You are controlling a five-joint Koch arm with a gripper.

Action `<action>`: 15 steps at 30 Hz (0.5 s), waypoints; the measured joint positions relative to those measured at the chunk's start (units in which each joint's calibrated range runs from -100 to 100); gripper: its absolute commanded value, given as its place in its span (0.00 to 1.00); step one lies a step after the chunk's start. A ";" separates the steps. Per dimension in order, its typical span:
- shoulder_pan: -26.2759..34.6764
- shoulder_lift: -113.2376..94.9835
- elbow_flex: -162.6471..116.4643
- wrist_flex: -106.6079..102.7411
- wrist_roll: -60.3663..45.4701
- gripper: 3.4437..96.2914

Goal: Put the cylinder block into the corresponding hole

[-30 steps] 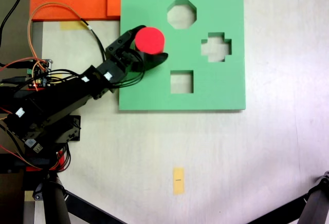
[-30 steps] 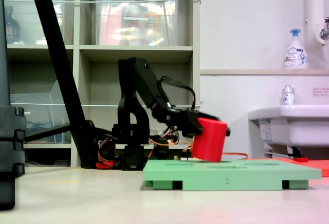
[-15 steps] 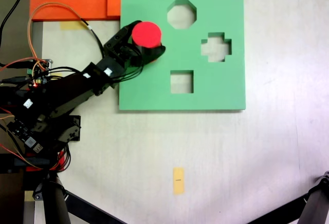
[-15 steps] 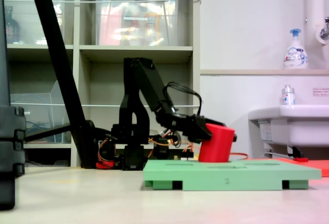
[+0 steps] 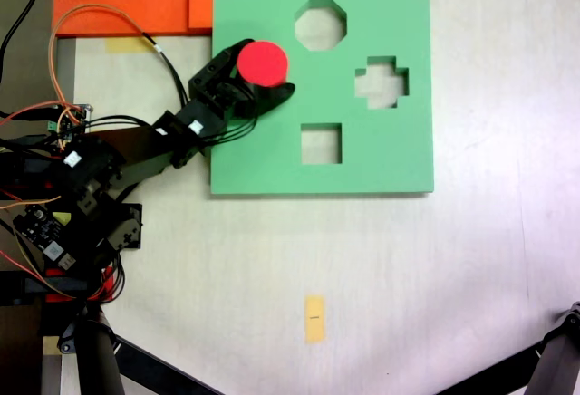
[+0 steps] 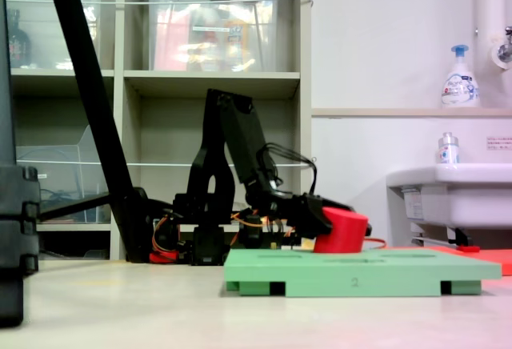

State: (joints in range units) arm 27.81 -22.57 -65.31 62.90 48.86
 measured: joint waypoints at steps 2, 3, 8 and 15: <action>0.05 0.27 0.00 0.10 0.00 0.42; 0.05 0.27 0.00 0.20 0.00 0.48; 0.05 0.55 -1.08 0.39 0.05 0.69; 0.05 -5.88 -6.17 0.49 -0.24 0.93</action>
State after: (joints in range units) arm 27.86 -28.45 -71.48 63.39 48.62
